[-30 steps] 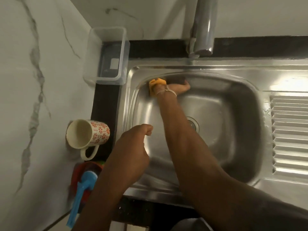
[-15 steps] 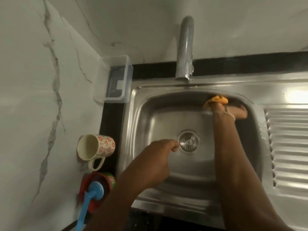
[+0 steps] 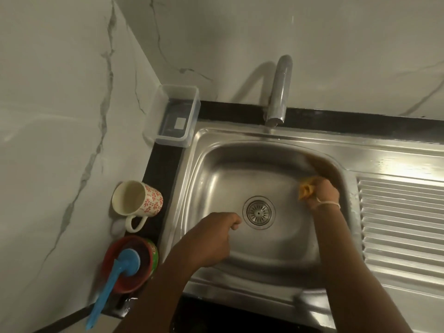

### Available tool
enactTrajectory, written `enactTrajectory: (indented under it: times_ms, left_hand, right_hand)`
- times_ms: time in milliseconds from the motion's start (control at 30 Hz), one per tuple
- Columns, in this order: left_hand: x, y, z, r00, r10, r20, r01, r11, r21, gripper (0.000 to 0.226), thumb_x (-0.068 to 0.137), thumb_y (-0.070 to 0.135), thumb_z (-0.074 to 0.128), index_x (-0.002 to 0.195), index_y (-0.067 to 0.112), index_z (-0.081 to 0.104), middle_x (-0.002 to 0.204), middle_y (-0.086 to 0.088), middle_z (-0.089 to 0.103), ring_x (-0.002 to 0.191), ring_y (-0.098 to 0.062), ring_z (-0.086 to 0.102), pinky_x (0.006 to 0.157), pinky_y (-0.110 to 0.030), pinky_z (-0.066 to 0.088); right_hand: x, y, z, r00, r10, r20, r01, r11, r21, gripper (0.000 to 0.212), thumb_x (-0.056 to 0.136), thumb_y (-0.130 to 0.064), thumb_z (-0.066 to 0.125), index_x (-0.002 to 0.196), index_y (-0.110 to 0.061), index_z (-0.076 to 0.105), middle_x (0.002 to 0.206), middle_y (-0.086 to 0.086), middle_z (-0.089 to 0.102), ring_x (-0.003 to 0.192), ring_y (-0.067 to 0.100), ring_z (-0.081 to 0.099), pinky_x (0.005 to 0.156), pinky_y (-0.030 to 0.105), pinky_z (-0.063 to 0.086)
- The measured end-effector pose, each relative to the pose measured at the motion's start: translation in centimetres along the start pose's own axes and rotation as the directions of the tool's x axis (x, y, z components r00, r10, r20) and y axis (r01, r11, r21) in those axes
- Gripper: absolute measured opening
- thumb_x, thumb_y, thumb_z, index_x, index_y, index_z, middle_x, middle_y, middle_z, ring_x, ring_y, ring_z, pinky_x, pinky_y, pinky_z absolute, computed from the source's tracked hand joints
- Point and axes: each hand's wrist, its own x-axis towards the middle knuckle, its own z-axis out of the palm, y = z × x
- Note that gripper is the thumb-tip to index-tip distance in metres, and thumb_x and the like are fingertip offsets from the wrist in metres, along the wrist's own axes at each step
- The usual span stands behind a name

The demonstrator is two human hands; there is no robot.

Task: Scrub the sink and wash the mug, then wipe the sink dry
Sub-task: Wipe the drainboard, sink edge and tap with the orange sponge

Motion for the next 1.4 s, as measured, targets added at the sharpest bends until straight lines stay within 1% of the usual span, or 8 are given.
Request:
enactTrajectory:
  times_ms: [167, 533, 633, 767, 1000, 1100, 1267, 1400]
  left_hand:
    - [-0.3, -1.6, 1.1, 0.998, 0.018, 0.054, -0.021, 0.998, 0.06, 0.049, 0.09, 0.0, 0.053, 0.134, 0.021, 0.05, 0.133, 0.005, 0.052, 0.121, -0.012, 0.05, 0.102, -0.03, 0.043]
    - [5.1, -2.4, 4.9, 0.996, -0.051, 0.074, 0.068, 0.967, -0.247, 0.045, 0.083, 0.036, 0.071, 0.122, 0.018, 0.058, 0.118, -0.001, 0.064, 0.105, -0.014, 0.061, 0.092, -0.031, 0.049]
    - [8.4, -1.2, 6.4, 0.98, -0.112, 0.163, 0.194, 0.702, -0.685, 0.036, 0.078, 0.056, 0.068, 0.093, 0.023, 0.065, 0.097, -0.003, 0.068, 0.092, -0.019, 0.063, 0.083, -0.036, 0.047]
    - [10.7, -0.5, 8.0, 0.973, -0.081, 0.217, 0.231, 0.284, -0.93, 0.044, 0.089, 0.047, 0.063, 0.123, 0.021, 0.058, 0.114, -0.002, 0.067, 0.11, -0.023, 0.061, 0.092, -0.04, 0.05]
    - [12.2, -1.4, 10.2, 0.956, -0.227, -0.187, 0.07, 0.792, -0.607, 0.031, 0.096, 0.028, 0.051, 0.126, 0.021, 0.053, 0.119, -0.001, 0.061, 0.108, -0.024, 0.059, 0.089, -0.035, 0.047]
    - [13.2, -1.4, 9.8, 0.986, -0.125, -0.109, 0.073, 0.917, -0.393, 0.058, 0.086, 0.018, 0.06, 0.14, 0.019, 0.04, 0.137, -0.005, 0.051, 0.12, -0.027, 0.053, 0.098, -0.037, 0.045]
    - [13.7, 0.2, 8.9, 0.992, -0.017, 0.129, 0.079, 0.868, -0.491, 0.056, 0.085, 0.008, 0.067, 0.135, 0.016, 0.043, 0.12, -0.003, 0.058, 0.098, -0.015, 0.056, 0.075, -0.026, 0.047]
    - [14.8, 0.4, 9.9, 0.985, -0.092, 0.143, 0.163, 0.756, -0.634, 0.073, 0.081, 0.019, 0.077, 0.143, 0.018, 0.037, 0.125, 0.0, 0.055, 0.106, -0.016, 0.055, 0.086, -0.031, 0.05]
  right_hand:
    - [-1.8, 2.2, -3.0, 0.957, -0.281, 0.067, 0.286, 0.889, -0.356, 0.052, 0.077, -0.047, 0.05, 0.101, -0.005, 0.07, 0.081, 0.004, 0.06, 0.076, 0.016, 0.052, 0.069, 0.028, 0.048]
    - [-4.4, 2.7, -3.2, 0.939, 0.069, 0.337, 0.06, 0.931, -0.36, 0.047, 0.077, 0.0, 0.076, 0.122, -0.01, 0.066, 0.107, 0.016, 0.07, 0.087, 0.03, 0.067, 0.07, 0.034, 0.059]
    - [-6.0, 4.1, -2.0, 0.874, 0.194, 0.446, -0.065, 0.956, -0.287, 0.042, 0.087, 0.001, 0.062, 0.128, -0.006, 0.061, 0.112, 0.025, 0.065, 0.091, 0.034, 0.065, 0.065, 0.033, 0.06]
    - [-7.3, 6.0, -1.9, 0.794, 0.347, 0.499, -0.227, 0.931, -0.287, 0.038, 0.095, -0.025, 0.056, 0.126, -0.005, 0.062, 0.116, 0.029, 0.067, 0.103, 0.043, 0.066, 0.083, 0.049, 0.057]
    - [-6.6, 6.3, -3.2, 0.865, 0.26, 0.429, 0.14, 0.697, -0.704, 0.034, 0.083, -0.039, 0.077, 0.104, -0.012, 0.072, 0.103, 0.017, 0.072, 0.092, 0.032, 0.069, 0.073, 0.041, 0.058]
    - [-5.2, 6.4, -4.2, 0.817, 0.432, 0.381, -0.048, 0.71, -0.702, 0.043, 0.077, -0.04, 0.079, 0.111, -0.015, 0.069, 0.115, 0.017, 0.068, 0.103, 0.034, 0.065, 0.089, 0.047, 0.055]
    - [-3.1, 7.1, -5.7, 0.769, 0.544, 0.336, -0.312, 0.778, -0.545, 0.069, 0.072, -0.046, 0.083, 0.128, -0.014, 0.059, 0.124, 0.013, 0.067, 0.114, 0.034, 0.065, 0.093, 0.049, 0.055]
    - [-2.6, 6.5, -6.2, 0.917, 0.252, 0.309, -0.075, 0.87, -0.488, 0.045, 0.087, -0.032, 0.075, 0.123, -0.009, 0.063, 0.114, 0.016, 0.07, 0.106, 0.036, 0.066, 0.08, 0.047, 0.057]
